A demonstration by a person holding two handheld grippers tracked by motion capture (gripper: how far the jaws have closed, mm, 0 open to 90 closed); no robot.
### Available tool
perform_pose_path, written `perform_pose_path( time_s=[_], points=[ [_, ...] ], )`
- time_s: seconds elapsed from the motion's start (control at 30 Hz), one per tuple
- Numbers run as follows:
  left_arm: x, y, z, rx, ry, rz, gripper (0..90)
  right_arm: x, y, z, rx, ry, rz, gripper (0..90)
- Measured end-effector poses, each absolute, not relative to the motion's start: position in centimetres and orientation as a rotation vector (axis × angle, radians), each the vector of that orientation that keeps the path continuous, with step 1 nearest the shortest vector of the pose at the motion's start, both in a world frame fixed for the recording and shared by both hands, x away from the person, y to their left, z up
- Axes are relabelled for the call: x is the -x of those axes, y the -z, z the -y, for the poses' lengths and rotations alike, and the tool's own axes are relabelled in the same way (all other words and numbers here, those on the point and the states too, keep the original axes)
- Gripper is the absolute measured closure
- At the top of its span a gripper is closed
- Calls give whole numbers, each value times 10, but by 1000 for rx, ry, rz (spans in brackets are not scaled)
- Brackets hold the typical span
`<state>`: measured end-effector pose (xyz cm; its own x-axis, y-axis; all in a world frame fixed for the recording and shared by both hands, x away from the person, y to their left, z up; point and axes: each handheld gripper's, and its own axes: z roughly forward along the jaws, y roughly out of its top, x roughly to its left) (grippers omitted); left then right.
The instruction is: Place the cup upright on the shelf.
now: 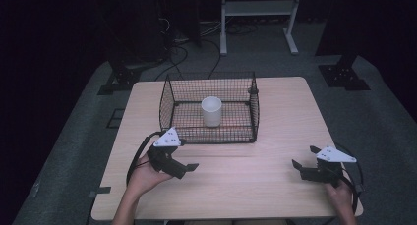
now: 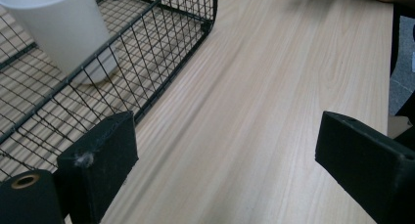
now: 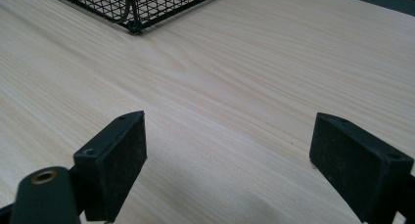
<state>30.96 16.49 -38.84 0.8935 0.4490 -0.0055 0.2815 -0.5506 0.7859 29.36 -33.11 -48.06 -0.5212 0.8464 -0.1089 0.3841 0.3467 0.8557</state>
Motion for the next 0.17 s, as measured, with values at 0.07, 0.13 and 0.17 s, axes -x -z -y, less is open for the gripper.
perform_pose_path(
  time_s=[0.07,0.13,0.17],
  points=[
    [-307,391,-168,-2175,-243,-529,78,-294,481,331,-1072,-1094,-2062,131],
    [-302,394,-170,-2161,-249,-528,78,-294,481,331,-1074,-1094,-2061,131],
    [-301,396,-171,-2152,-247,-533,78,-294,481,331,-1074,-1095,-2060,131]
  ],
)
